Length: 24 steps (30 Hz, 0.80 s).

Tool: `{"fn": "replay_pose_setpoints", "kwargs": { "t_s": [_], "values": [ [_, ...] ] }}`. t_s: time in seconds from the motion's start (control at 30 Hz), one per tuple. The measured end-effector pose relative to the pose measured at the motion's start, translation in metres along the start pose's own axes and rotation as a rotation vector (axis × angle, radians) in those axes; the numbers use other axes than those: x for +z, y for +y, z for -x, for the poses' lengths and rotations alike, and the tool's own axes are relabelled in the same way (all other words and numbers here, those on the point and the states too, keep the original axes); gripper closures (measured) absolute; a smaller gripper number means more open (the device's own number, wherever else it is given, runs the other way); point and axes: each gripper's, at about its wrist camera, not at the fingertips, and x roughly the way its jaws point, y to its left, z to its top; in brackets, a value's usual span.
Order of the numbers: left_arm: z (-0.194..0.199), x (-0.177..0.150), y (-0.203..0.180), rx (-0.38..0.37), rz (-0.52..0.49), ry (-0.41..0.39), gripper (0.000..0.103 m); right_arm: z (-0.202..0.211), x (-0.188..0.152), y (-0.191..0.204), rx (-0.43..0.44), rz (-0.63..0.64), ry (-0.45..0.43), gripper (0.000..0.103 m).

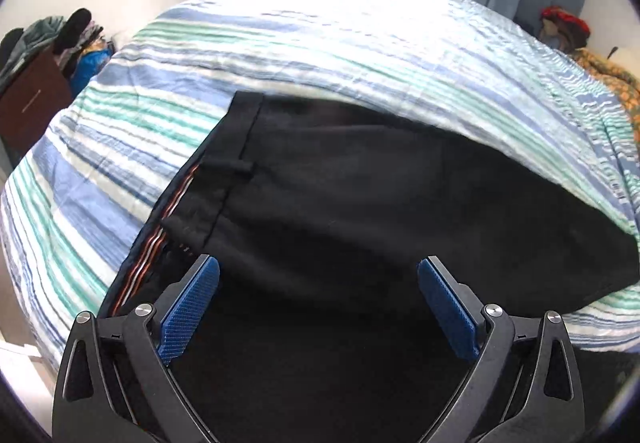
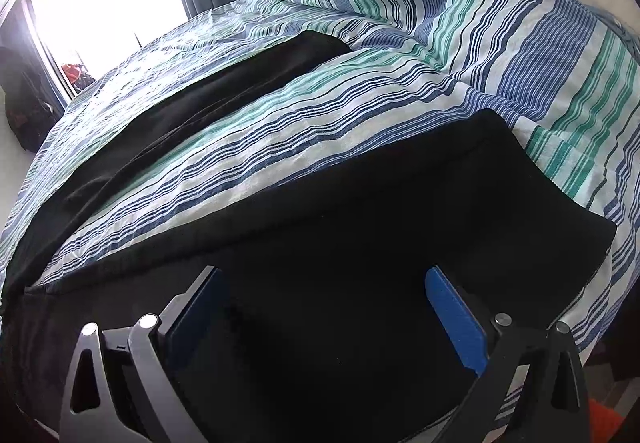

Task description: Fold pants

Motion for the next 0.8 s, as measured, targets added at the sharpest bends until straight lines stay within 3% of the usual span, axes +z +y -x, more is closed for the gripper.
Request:
{"fn": "replay_pose_setpoints", "kwargs": {
  "t_s": [0.13,0.2,0.27,0.4,0.57,0.63,0.73,0.77,0.8],
  "values": [
    [-0.018,0.002,-0.048,-0.020,-0.133,-0.002,0.002,-0.002,0.002,0.001,-0.011,-0.011,0.003,0.001],
    [-0.044,-0.012,-0.069,0.031,-0.264,0.063,0.002,-0.004,0.003,0.002,-0.017,-0.010,0.004,0.001],
    [-0.055,-0.027,-0.071,0.065,-0.342,0.029,0.001,-0.004,0.004,0.002,-0.016,-0.008,0.003,0.001],
    [-0.043,-0.011,-0.051,0.021,-0.240,0.037,0.002,-0.002,0.005,0.002,-0.015,0.002,-0.002,0.001],
    [-0.024,0.021,-0.042,-0.020,-0.115,-0.050,0.002,0.031,0.017,0.012,0.022,-0.023,-0.069,0.001],
    [-0.038,0.028,-0.044,-0.003,-0.102,-0.044,0.002,0.041,0.029,0.035,0.071,0.029,-0.083,0.001],
    [-0.087,0.021,-0.039,0.057,-0.097,0.043,0.001,0.049,0.050,0.091,0.186,0.151,-0.094,0.001],
    [-0.100,0.012,-0.037,0.074,-0.120,0.050,0.000,0.048,0.057,0.113,0.231,0.196,-0.087,0.001],
    [-0.103,0.002,-0.038,0.077,-0.145,0.007,0.001,0.045,0.064,0.138,0.277,0.241,-0.076,0.001]
  ]
}}
